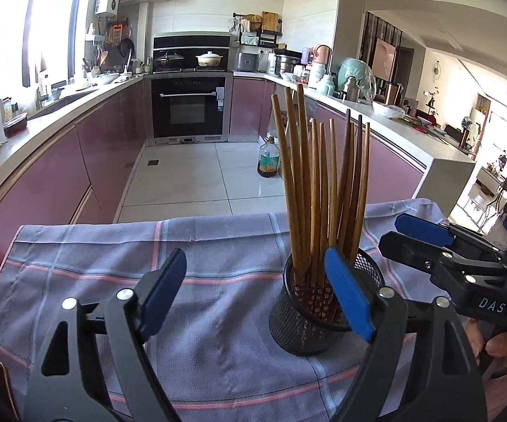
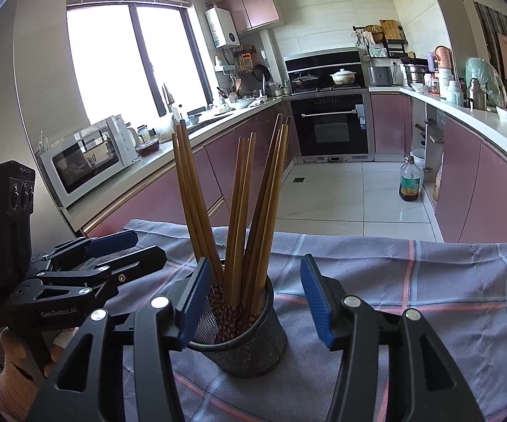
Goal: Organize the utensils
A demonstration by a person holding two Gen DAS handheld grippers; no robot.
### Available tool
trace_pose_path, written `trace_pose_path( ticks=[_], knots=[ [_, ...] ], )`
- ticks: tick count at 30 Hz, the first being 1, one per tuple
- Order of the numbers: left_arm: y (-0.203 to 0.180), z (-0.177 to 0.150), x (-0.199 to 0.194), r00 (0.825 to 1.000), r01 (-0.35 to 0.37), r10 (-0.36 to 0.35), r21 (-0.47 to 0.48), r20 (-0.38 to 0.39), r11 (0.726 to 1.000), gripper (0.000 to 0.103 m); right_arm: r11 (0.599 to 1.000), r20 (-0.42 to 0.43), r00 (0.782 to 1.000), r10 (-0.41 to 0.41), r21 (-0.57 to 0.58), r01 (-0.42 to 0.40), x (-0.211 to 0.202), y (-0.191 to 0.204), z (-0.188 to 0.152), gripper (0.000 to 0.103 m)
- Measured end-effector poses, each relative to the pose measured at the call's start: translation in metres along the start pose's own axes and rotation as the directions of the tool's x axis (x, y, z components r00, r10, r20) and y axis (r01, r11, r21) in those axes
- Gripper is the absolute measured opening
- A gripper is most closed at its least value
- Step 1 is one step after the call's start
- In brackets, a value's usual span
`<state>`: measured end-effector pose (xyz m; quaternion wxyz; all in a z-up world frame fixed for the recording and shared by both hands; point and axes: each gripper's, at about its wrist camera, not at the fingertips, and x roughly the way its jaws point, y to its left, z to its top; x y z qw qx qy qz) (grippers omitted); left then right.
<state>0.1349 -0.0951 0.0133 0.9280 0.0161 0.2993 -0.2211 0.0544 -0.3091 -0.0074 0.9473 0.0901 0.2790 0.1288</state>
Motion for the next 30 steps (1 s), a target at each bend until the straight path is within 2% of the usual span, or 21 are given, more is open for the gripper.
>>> trace_pose_path(
  ticks=[1, 3, 5, 9, 14, 16, 19, 30],
  knots=[
    [0.000, -0.003, -0.004, 1.000, -0.007, 0.007, 0.003, 0.009, 1.000, 0.085, 1.000, 0.003, 1.000, -0.002, -0.007, 0.002, -0.002, 0.002, -0.002, 0.059],
    [0.001, -0.010, -0.011, 1.000, -0.013, 0.013, -0.001, 0.018, 1.000, 0.094, 1.000, 0.013, 1.000, -0.018, -0.023, 0.019, -0.007, 0.006, -0.008, 0.065],
    [0.000, -0.018, -0.019, 0.999, -0.022, 0.022, -0.002, 0.034, 1.000, 0.097, 0.998, 0.021, 0.999, -0.036, -0.041, 0.037, -0.011, 0.011, -0.013, 0.069],
    [-0.004, -0.034, -0.033, 0.997, -0.057, 0.057, 0.009, 0.054, 0.998, 0.097, 0.995, 0.041, 0.996, -0.073, -0.069, 0.076, -0.020, 0.018, -0.024, 0.082],
    [-0.002, -0.051, -0.055, 0.989, -0.102, 0.103, -0.015, 0.104, 0.995, 0.097, 0.988, 0.077, 0.991, -0.108, -0.102, 0.115, -0.032, 0.030, -0.037, 0.086],
    [-0.003, -0.056, -0.062, 0.986, -0.121, 0.121, -0.013, 0.116, 0.993, 0.097, 0.987, 0.099, 0.989, -0.112, -0.103, 0.122, -0.037, 0.034, -0.040, 0.093],
    [-0.004, -0.064, -0.073, 0.977, -0.160, 0.160, -0.013, 0.139, 0.987, 0.097, 0.982, 0.125, 0.984, -0.129, -0.119, 0.144, -0.042, 0.043, -0.046, 0.096],
    [0.002, -0.080, -0.104, 0.953, -0.233, 0.243, -0.073, 0.180, 0.970, 0.097, 0.983, 0.174, 0.978, -0.117, -0.119, 0.138, -0.054, 0.064, -0.067, 0.096]
  ],
)
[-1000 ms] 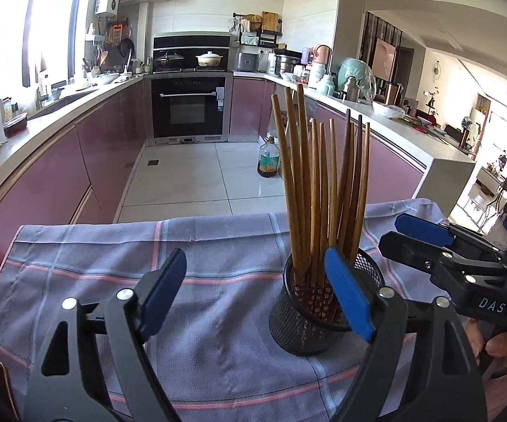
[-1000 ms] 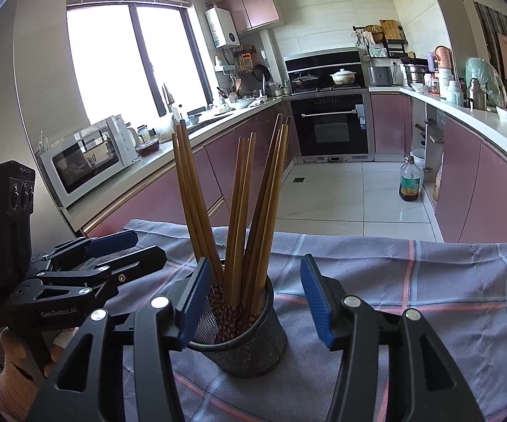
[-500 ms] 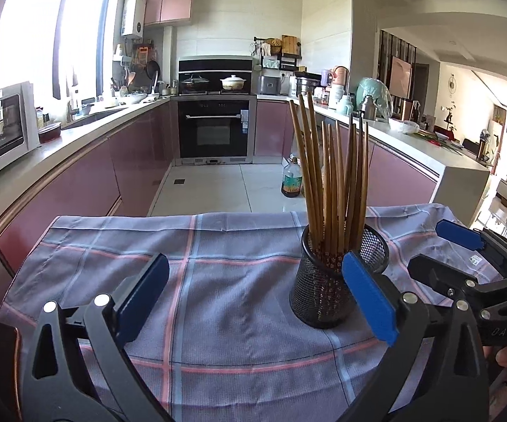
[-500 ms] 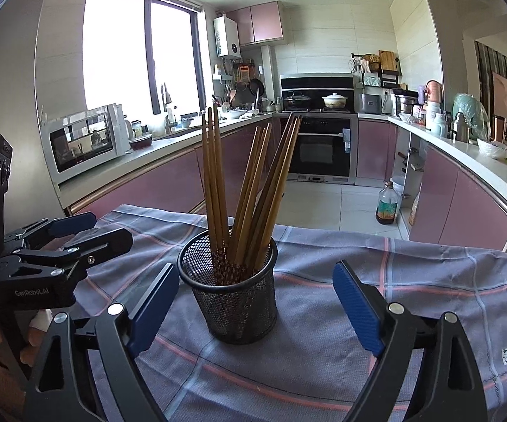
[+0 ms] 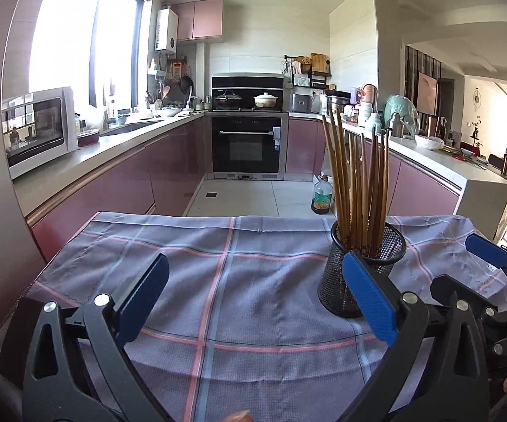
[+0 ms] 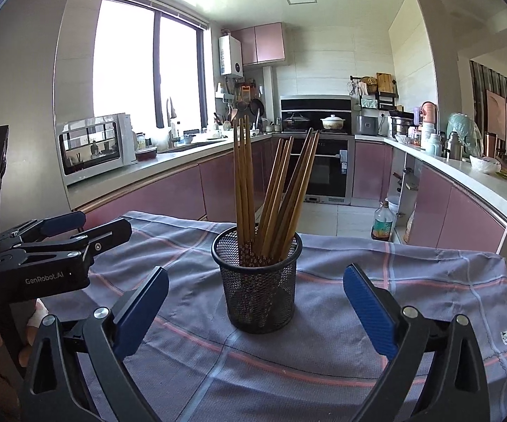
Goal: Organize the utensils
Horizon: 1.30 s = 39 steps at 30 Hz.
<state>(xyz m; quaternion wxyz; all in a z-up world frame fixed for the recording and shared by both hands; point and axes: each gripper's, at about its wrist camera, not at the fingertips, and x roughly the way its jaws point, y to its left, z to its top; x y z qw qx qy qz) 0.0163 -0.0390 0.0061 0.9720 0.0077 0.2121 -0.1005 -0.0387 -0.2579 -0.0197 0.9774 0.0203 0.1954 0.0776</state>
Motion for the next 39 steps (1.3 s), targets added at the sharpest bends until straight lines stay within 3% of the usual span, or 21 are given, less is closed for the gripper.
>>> trace_pose_path(
  ticks=[12, 39],
  knots=[
    [0.006, -0.008, -0.027, 0.997, -0.051, 0.051, -0.008, 0.064, 0.999, 0.097, 1.000, 0.045, 0.999, -0.016, -0.013, 0.016, -0.016, 0.017, -0.006, 0.096],
    [0.001, -0.014, -0.052, 0.989, -0.049, 0.049, -0.002, 0.138, 0.999, 0.097, 0.999, 0.122, 0.992, -0.038, 0.023, 0.036, -0.032, 0.016, -0.004, 0.096]
  ],
)
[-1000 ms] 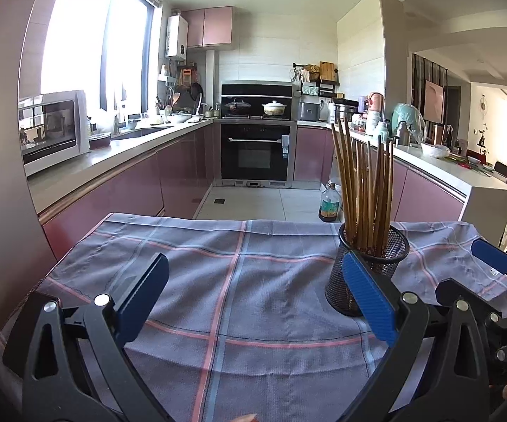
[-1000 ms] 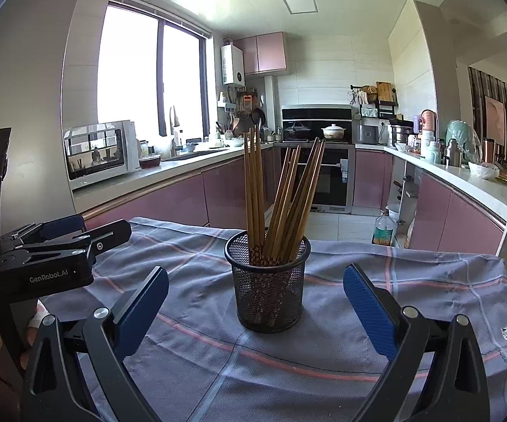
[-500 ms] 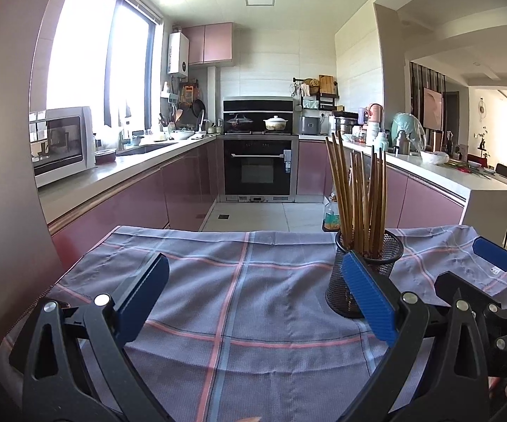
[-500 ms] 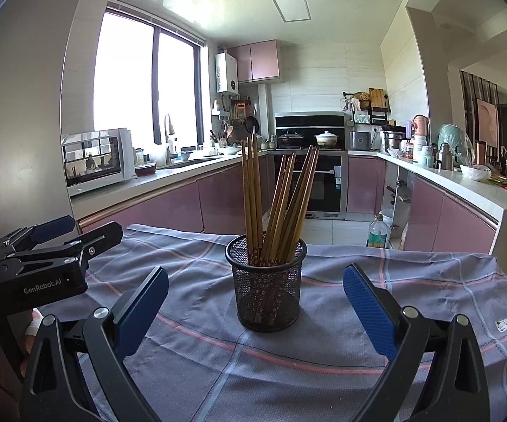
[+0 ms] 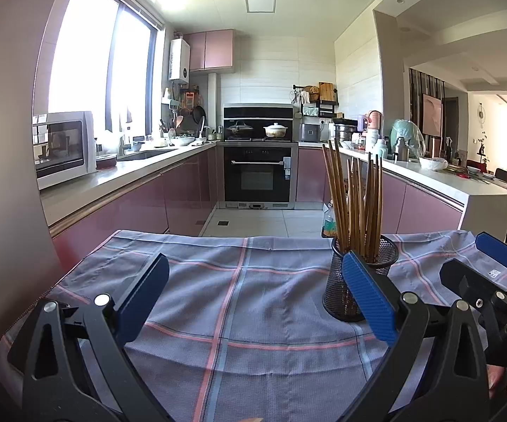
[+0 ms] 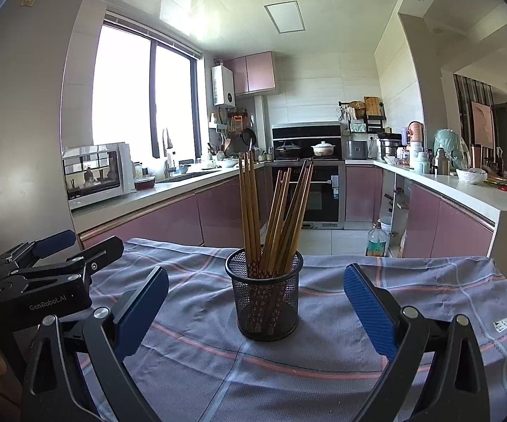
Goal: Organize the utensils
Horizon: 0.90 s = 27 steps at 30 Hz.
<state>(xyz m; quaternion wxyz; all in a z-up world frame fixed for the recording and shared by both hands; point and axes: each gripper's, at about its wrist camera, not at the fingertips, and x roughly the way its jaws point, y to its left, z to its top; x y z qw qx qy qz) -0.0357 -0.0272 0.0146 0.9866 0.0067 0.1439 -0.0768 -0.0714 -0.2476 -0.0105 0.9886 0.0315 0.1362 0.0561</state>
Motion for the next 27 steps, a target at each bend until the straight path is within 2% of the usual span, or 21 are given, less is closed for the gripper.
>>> trace_pose_path(
  ticks=[27],
  knots=[
    [-0.0035, 0.0000, 0.0003, 1.000, -0.003, 0.003, -0.005, 0.006, 1.000, 0.097, 1.000, 0.012, 1.000, 0.005, 0.004, -0.005, 0.0002, 0.0004, -0.0007, 0.096]
  ],
)
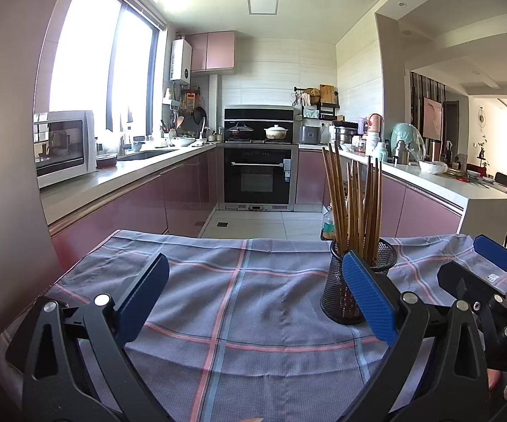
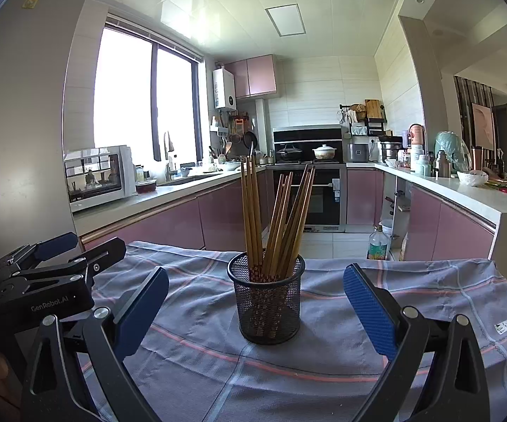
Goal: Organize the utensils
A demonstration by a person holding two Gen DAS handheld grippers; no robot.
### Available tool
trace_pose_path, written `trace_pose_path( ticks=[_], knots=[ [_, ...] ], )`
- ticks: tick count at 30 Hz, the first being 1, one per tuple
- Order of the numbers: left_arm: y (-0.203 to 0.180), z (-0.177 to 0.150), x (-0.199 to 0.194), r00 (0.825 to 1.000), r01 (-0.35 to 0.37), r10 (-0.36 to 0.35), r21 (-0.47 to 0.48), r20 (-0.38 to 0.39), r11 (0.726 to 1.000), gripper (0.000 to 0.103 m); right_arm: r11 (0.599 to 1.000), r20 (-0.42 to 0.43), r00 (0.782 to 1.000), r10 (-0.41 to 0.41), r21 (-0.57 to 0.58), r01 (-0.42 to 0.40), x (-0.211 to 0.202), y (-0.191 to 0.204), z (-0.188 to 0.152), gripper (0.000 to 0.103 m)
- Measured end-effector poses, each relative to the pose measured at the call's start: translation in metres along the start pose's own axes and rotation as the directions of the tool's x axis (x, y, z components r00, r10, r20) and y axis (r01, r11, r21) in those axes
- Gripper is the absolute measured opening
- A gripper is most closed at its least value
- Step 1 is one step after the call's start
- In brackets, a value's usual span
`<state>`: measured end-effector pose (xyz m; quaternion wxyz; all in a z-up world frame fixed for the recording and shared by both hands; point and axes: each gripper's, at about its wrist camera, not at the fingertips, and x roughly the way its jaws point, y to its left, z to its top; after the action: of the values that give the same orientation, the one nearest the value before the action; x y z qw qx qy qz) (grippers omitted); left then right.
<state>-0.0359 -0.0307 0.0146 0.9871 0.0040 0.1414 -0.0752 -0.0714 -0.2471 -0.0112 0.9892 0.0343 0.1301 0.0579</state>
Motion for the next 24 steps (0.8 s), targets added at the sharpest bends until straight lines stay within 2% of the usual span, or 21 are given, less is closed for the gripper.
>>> trace_pose_path(
  ticks=[24],
  knots=[
    [-0.0006, -0.0003, 0.0004, 1.000, 0.000, 0.000, -0.002, 0.001, 1.000, 0.097, 1.000, 0.001, 1.000, -0.001, -0.001, 0.001, 0.0008, -0.0008, -0.0005, 0.096]
  ],
)
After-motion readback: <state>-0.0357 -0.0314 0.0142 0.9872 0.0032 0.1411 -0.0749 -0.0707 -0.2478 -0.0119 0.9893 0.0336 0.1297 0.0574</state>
